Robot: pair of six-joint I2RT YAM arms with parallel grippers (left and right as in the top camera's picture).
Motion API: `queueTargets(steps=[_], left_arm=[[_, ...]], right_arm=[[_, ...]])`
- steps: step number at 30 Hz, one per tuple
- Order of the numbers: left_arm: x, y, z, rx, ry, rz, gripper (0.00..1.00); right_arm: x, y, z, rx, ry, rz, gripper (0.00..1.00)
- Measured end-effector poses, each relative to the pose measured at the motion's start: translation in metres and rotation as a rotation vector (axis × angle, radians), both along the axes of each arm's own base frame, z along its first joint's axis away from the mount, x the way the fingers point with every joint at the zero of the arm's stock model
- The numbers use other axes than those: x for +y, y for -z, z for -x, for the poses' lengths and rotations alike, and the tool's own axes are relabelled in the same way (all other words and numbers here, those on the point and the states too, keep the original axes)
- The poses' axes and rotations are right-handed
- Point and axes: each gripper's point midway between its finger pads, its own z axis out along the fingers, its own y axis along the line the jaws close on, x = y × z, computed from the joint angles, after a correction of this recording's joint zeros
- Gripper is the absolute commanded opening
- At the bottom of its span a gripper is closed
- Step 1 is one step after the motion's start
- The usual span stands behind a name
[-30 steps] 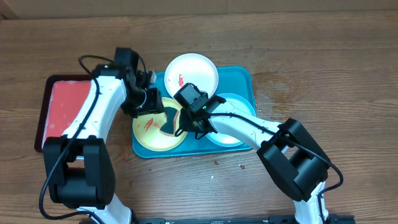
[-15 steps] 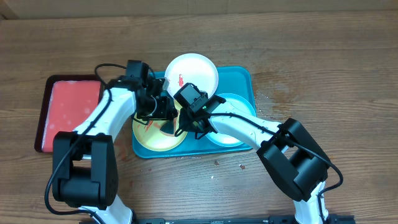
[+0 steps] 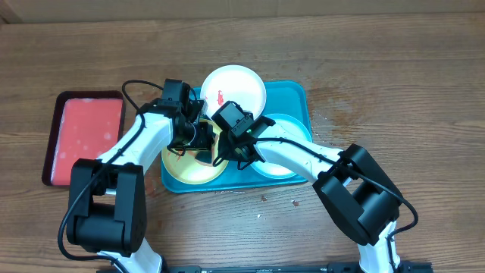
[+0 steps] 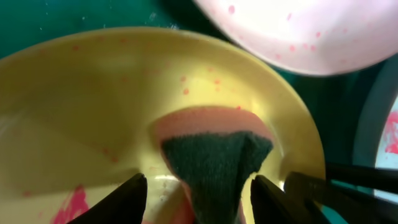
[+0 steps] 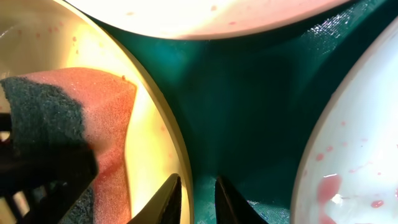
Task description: Clean dirty plates on tray and stack at the side
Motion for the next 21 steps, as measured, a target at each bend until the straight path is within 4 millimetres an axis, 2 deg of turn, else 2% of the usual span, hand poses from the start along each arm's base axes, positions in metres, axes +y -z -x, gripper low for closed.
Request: queueTargets(steps=[5,9,11,18,21], left_arm=[[-0.003,0.002,0.003,0.009,-0.007,0.006,0.3],[-0.003,0.003,0.005,0.021,-0.013,0.008,0.29],[0.0,0.004,0.009,0.036,-0.019,-0.006,0.25],[0.03,0.011,0.016,0.073,-0.116,-0.173,0.05],[0.041,0.012,0.014,0.057,-0.139,-0.252,0.04]], right_arm=[[0.0,0.0,0.0,0.0,0.0,0.0,0.21],[0.0,0.0,0.0,0.0,0.0,0.0,0.21],[0.0,0.0,0.0,0.001,0.0,0.0,0.21],[0.0,0.0,0.0,-0.001,-0.007,0.003,0.21],[0.0,0.0,0.0,-0.003,-0.014,0.004,0.21]])
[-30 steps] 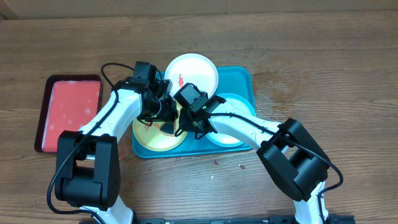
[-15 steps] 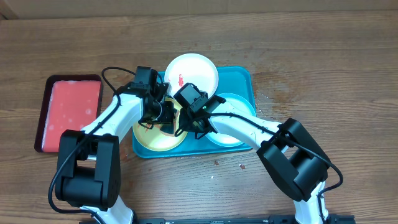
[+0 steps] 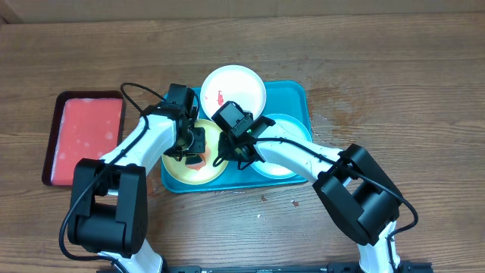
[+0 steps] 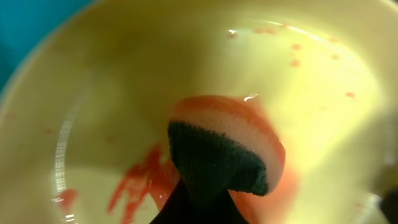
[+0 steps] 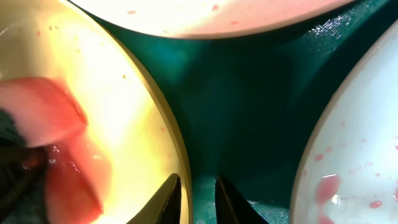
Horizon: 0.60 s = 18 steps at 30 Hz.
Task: Clean dirty plates on tray and stack at the side
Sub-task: 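Scrub the yellow plate with the sponge in the left gripper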
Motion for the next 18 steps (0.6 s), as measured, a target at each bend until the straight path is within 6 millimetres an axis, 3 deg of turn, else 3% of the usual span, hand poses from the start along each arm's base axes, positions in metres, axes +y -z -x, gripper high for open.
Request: queueTargets(steps=[6,10,14,18], left_arm=[[0.035,-0.004,-0.004,-0.031,-0.055,-0.203,0.04],[0.048,-0.012,-0.009,-0.048,-0.092,-0.271,0.04],[0.04,-0.02,-0.022,-0.086,-0.112,-0.215,0.04],[0.01,-0.018,-0.025,-0.077,-0.091,-0.043,0.04]], right_arm=[[0.0,0.0,0.0,0.001,-0.005,0.003,0.21],[0.0,0.0,0.0,0.0,-0.007,0.003,0.21],[0.0,0.0,0.0,0.0,-0.007,0.003,0.21],[0.0,0.0,0.0,-0.001,-0.007,0.001,0.21]])
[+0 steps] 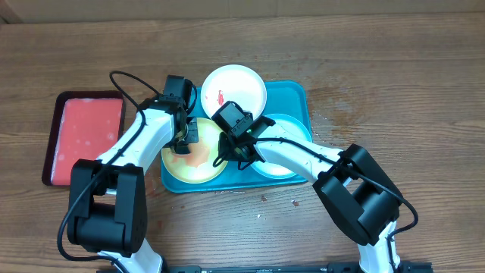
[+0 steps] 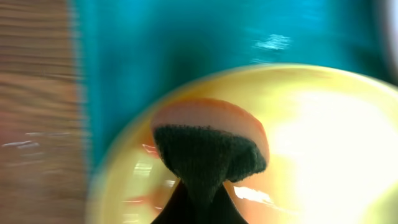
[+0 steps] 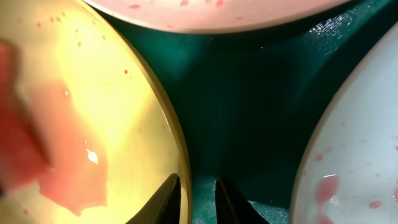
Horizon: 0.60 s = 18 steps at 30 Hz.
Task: Clean dirty plates on tray and stack at the side
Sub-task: 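Scrub the yellow plate with the sponge in the left gripper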
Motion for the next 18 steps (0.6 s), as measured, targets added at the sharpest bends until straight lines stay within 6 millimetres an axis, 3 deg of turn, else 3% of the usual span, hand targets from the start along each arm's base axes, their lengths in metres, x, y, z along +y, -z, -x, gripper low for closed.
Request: queueTargets(steps=[4,7,12,18], left_arm=[[-0.027,0.0,0.005,0.028,0.033,0.152,0.04],[-0.033,0.002,0.009,0.04,0.038,0.183,0.04],[-0.026,0.019,0.022,0.064,0.028,0.156,0.04],[-0.01,0.02,0.024,0.044,0.006,0.081,0.04]], right_arm=[[0.001,0.0,0.0,0.0,-0.002,-0.005,0.21],[0.001,0.0,0.0,0.002,-0.002,-0.006,0.21],[0.001,0.0,0.0,0.003,-0.002,-0.006,0.21],[0.001,0.0,0.001,0.005,-0.003,-0.003,0.21]])
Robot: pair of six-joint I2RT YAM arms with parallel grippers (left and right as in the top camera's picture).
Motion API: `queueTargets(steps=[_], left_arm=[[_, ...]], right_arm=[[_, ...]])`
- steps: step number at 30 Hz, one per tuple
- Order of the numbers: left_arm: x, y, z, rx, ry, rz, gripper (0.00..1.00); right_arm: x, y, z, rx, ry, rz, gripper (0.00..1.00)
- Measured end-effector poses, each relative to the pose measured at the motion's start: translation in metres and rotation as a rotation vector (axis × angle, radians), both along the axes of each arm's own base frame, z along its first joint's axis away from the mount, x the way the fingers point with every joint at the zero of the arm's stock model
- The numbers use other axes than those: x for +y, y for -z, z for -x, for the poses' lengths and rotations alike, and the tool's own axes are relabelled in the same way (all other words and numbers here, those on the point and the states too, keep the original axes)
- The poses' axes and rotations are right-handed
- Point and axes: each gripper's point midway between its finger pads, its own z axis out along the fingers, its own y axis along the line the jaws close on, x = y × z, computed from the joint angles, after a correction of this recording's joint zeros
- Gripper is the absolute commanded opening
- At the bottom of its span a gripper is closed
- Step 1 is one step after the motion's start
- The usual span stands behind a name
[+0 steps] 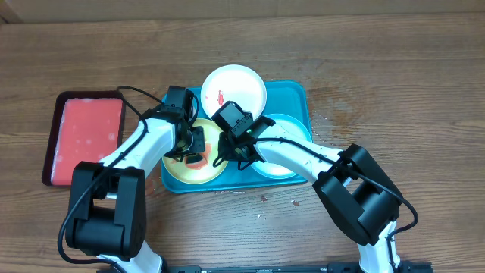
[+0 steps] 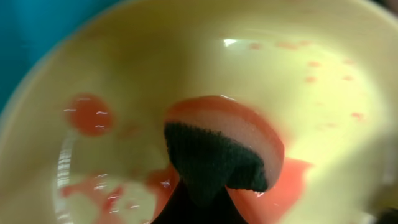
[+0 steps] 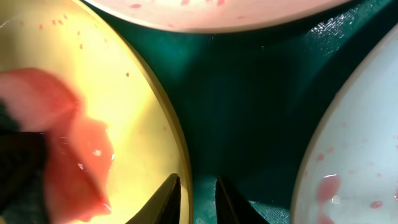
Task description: Clean dirty plates on tray and stack at the side
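Note:
A yellow plate (image 1: 178, 168) smeared with red sauce (image 2: 87, 115) lies at the front left of the teal tray (image 1: 295, 98). My left gripper (image 1: 194, 144) is shut on an orange sponge (image 2: 224, 146) with a dark green pad, pressed on the plate's middle; its fingers are hidden behind the sponge. My right gripper (image 3: 198, 193) is shut on the yellow plate's right rim (image 3: 180, 149), one finger on each side of it. A white plate (image 1: 233, 89) with red spots sits at the tray's back. A pale plate (image 1: 284, 144) with red stains sits on the right.
A dark-rimmed tray (image 1: 85, 136) holding a pink-red slab lies on the wooden table (image 1: 394, 68) left of the teal tray. Both arms cross over the teal tray's front half.
My left gripper and sponge were at the yellow plate's far left rim; now they are at its middle. The right gripper still grips the rim.
The sponge first sat at the yellow plate's right side, close to my right gripper. It was then at the plate's middle, then at the far left rim, and is now at the middle again. Red sauce is smeared wetly. My right gripper held the rim throughout.

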Motion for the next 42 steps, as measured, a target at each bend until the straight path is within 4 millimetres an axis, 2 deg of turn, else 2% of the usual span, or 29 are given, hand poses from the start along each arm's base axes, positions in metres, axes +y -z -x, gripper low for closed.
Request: queueTargets(steps=[7,9,12,16,18,22,25,29,32,34,39,42], left_arm=[[0.055,-0.002,0.004,0.008,-0.093,-0.212,0.04],[0.065,-0.003,0.004,0.005,-0.108,-0.254,0.05],[0.07,-0.004,0.006,0.009,-0.11,-0.283,0.04],[0.071,-0.009,0.011,0.043,-0.108,-0.287,0.04],[0.069,-0.016,0.008,0.049,-0.115,-0.268,0.04],[0.062,-0.047,-0.018,-0.038,-0.132,-0.198,0.04],[0.058,-0.091,-0.037,-0.169,-0.145,-0.148,0.04],[0.066,-0.153,-0.041,-0.33,-0.184,-0.107,0.04],[0.092,-0.18,-0.033,-0.391,-0.266,-0.1,0.04],[0.117,-0.186,-0.027,-0.404,-0.348,-0.103,0.04],[0.177,-0.181,-0.004,-0.359,-0.545,-0.115,0.04],[0.202,-0.178,0.008,-0.339,-0.631,-0.119,0.04]], right_arm=[[0.0,0.0,0.0,0.001,-0.002,0.002,0.21],[0.0,0.0,0.0,0.001,-0.003,0.002,0.21],[0.003,-0.001,0.001,0.002,-0.008,-0.011,0.21],[0.005,-0.002,0.002,0.001,-0.039,-0.018,0.07],[0.007,-0.003,0.002,0.0,-0.052,-0.022,0.04],[0.007,-0.008,0.0,-0.014,-0.085,-0.011,0.04],[0.01,-0.017,-0.005,-0.036,-0.125,-0.006,0.04],[0.019,-0.04,-0.016,-0.093,-0.196,-0.002,0.04],[0.022,-0.061,-0.029,-0.157,-0.241,0.025,0.04],[0.018,-0.075,-0.039,-0.21,-0.262,0.075,0.04],[0.001,-0.116,-0.071,-0.394,-0.28,0.262,0.04],[-0.008,-0.138,-0.085,-0.507,-0.301,0.391,0.04]])
